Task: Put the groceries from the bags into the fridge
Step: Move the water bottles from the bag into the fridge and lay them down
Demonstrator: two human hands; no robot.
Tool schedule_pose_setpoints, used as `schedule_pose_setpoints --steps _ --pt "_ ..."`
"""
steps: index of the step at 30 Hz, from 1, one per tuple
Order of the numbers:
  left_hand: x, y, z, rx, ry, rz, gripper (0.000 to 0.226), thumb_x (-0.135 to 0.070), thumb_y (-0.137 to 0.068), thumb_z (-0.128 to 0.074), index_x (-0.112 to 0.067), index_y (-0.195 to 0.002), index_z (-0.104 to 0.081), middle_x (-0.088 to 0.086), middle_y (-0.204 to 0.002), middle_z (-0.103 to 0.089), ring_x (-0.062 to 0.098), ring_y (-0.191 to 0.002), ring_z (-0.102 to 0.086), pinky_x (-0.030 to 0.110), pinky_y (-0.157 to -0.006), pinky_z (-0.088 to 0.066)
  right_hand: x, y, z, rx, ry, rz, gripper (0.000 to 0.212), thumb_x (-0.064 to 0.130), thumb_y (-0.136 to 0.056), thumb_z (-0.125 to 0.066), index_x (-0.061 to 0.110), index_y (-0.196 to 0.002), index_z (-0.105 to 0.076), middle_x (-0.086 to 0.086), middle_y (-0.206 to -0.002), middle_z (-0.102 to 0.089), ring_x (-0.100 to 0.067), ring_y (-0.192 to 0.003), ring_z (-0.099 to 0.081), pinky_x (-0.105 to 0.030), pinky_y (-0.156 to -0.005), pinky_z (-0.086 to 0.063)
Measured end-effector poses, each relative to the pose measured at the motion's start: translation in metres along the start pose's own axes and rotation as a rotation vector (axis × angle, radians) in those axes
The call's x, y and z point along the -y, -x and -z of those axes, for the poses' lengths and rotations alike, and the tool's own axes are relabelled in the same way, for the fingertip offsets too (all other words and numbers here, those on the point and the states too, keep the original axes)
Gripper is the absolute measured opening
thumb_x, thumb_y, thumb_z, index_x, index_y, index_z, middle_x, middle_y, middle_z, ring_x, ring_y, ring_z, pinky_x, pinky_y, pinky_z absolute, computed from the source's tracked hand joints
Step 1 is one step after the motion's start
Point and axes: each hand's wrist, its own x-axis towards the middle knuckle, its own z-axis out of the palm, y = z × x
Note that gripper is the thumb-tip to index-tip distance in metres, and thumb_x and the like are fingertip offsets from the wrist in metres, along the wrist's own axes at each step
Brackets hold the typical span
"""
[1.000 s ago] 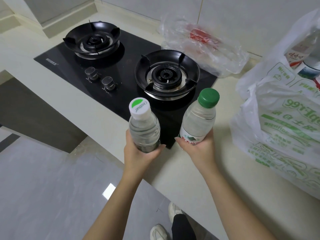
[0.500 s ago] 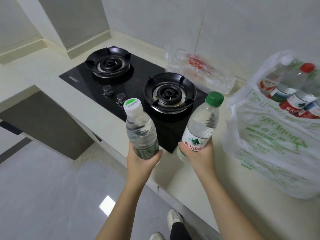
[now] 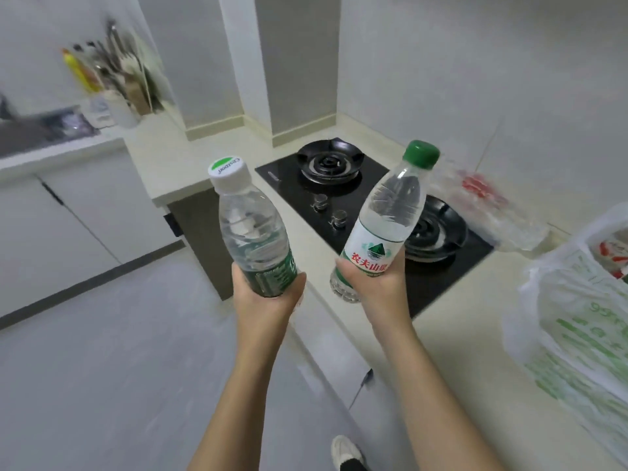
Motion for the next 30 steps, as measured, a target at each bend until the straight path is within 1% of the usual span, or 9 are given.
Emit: schedule_pose_setpoints --steps 5,9,12,16,20,22,24,27,30 --pt "-0.017 -0.012 0.067 -0.304 -0.065 -0.048 0.055 -0.005 -0.073 -0.08 -0.022 -0.116 -0.051 -0.009 -0.096 -0.064 -0.007 -0.077 -0.061 0.007 -0.06 -0.046 0.01 -0.003 -0.084 0.188 -0.105 0.003 0.064 0.006 -0.072 -0.083 0.027 -0.117 -0.044 -0.003 -0.111 -0.061 -0.009 -0.096 -0.066 -0.025 -0.076 -0.056" --pt "-0.022 -0.019 0.125 -0.523 -0.076 -0.029 0.053 -0.014 -0.071 -0.082 -0.02 -0.115 -0.051 0.0 -0.095 -0.066 0.007 -0.076 -0.065 0.027 -0.065 -0.056 0.014 -0.001 -0.146 0.394 -0.179 -0.029 0.072 0.031 -0.06 -0.086 0.022 -0.121 -0.05 -0.001 -0.108 -0.066 -0.013 -0.096 -0.068 -0.028 -0.079 -0.056" --pt "-0.025 -0.02 0.161 -0.675 -0.105 -0.048 0.054 -0.014 -0.072 -0.081 -0.014 -0.117 -0.052 0.006 -0.098 -0.066 0.009 -0.078 -0.065 0.017 -0.058 -0.05 0.017 0.004 -0.189 0.57 -0.236 -0.053 0.077 0.039 -0.057 -0.082 0.018 -0.126 -0.053 0.002 -0.109 -0.069 -0.013 -0.098 -0.068 -0.023 -0.078 -0.055" --pt "-0.036 -0.016 0.191 -0.876 -0.172 -0.083 0.056 -0.013 -0.07 -0.083 -0.01 -0.115 -0.049 0.01 -0.099 -0.063 0.004 -0.074 -0.061 0.012 -0.058 -0.048 0.023 0.016 -0.241 0.805 -0.246 -0.057 0.055 0.027 -0.069 -0.08 0.029 -0.119 -0.055 0.011 -0.105 -0.07 -0.006 -0.098 -0.067 -0.018 -0.077 -0.052" --pt "-0.049 -0.006 0.212 -1.002 -0.188 -0.148 0.069 -0.032 -0.062 -0.081 -0.009 -0.116 -0.046 0.013 -0.1 -0.063 0.019 -0.087 -0.066 0.037 -0.073 -0.057 0.027 0.031 -0.285 1.022 -0.267 -0.094 0.059 0.031 -0.072 -0.079 0.025 -0.125 -0.053 0.006 -0.109 -0.069 -0.008 -0.1 -0.067 -0.02 -0.078 -0.053" --pt "-0.055 0.005 0.219 -1.087 -0.18 -0.179 0.069 -0.033 -0.062 -0.082 -0.013 -0.118 -0.046 0.01 -0.105 -0.064 0.022 -0.095 -0.066 0.041 -0.081 -0.056 0.03 0.042 -0.303 1.125 -0.277 -0.109 0.059 0.035 -0.07 -0.079 0.028 -0.123 -0.053 0.008 -0.109 -0.069 -0.008 -0.1 -0.067 -0.021 -0.079 -0.053" --pt "-0.059 0.019 0.224 -1.173 -0.165 -0.2 0.067 -0.031 -0.065 -0.083 -0.021 -0.121 -0.048 0.004 -0.11 -0.064 0.019 -0.101 -0.065 0.037 -0.082 -0.055 0.032 0.055 -0.318 1.219 -0.292 -0.121 0.055 0.033 -0.071 -0.077 0.03 -0.121 -0.054 0.01 -0.107 -0.069 -0.007 -0.1 -0.067 -0.022 -0.08 -0.053" --pt "-0.066 0.048 0.227 -1.311 -0.117 -0.231 0.058 -0.015 -0.074 -0.084 -0.041 -0.113 -0.05 -0.016 -0.105 -0.067 0.003 -0.099 -0.065 0.018 -0.075 -0.051 0.035 0.083 -0.332 1.371 -0.331 -0.157 0.055 0.031 -0.072 -0.077 0.026 -0.121 -0.053 0.008 -0.107 -0.069 -0.008 -0.1 -0.067 -0.021 -0.079 -0.053" --pt "-0.072 0.083 0.225 -1.459 -0.1 -0.25 0.055 -0.008 -0.077 -0.078 -0.037 -0.116 -0.052 -0.017 -0.1 -0.07 -0.001 -0.094 -0.066 0.01 -0.069 -0.05 0.038 0.119 -0.338 1.517 -0.369 -0.237 0.058 0.026 -0.074 -0.081 0.022 -0.124 -0.051 0.006 -0.109 -0.069 -0.008 -0.099 -0.067 -0.018 -0.076 -0.053"
